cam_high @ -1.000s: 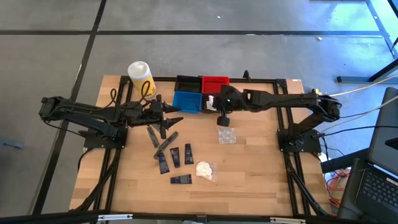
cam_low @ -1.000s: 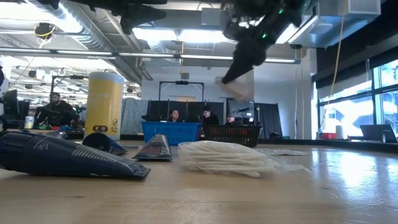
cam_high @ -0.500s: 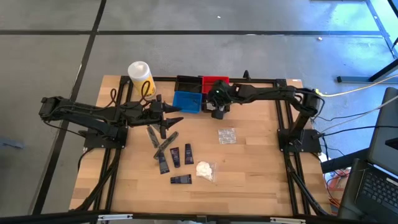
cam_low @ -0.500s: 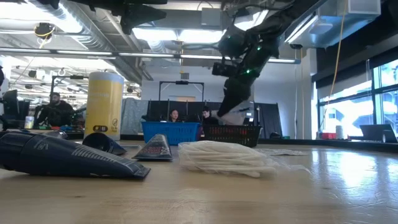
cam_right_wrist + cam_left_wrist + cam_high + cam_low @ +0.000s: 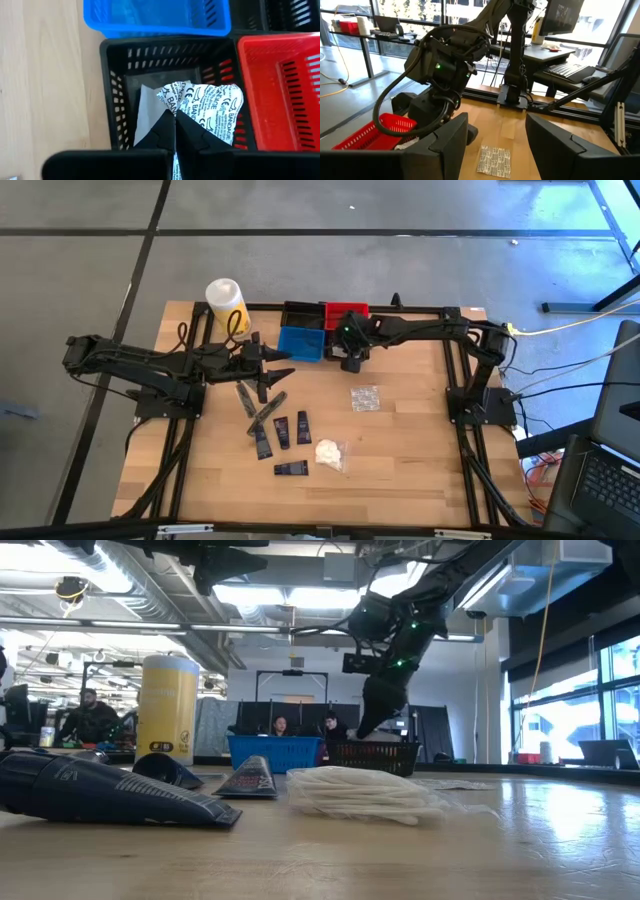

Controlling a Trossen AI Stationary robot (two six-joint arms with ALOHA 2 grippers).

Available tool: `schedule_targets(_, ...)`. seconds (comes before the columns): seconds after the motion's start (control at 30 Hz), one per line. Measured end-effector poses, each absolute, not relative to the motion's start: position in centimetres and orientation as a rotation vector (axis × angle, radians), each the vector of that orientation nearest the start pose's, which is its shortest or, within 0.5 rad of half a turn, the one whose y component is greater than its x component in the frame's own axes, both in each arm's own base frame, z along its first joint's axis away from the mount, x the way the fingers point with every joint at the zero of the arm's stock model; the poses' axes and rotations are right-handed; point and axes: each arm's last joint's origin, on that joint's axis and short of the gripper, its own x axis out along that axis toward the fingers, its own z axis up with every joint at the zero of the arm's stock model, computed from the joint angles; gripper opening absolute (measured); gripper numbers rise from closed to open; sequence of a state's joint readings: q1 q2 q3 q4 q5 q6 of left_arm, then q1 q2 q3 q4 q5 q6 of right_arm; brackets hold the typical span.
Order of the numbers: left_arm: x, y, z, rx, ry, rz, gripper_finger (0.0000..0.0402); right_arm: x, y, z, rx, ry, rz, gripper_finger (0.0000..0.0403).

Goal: Pick & Place Travel size toiletries
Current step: Put the right bandage into the bottom black bin, then put the bandage pack into the bottom black bin

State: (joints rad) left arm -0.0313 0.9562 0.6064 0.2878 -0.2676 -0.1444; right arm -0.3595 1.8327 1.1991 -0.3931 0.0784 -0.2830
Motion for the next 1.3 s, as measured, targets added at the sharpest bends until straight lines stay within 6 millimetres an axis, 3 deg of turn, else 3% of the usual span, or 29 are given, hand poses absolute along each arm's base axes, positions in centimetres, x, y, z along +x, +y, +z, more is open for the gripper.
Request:
schedule_targets(0.37,21.41,0.09,28.57,-0.134,0.044,0.24,0.0196,34.58,-13.3,17.72,-0.108,1.089,-0.266,0.0016)
schedule_targets(1.0,21.41,0.1,28.57,-0.134,0.044,0.24,0.0196,34.74,-12.92,17.73,-0.114,1.086,-0.254,0.018)
schedule_targets(1.3,21.41,0.09,28.57,-0.134,0.044,0.24,0.0196,34.76,-12.96,17.75,-0.117,1.083,-0.258,0.0174)
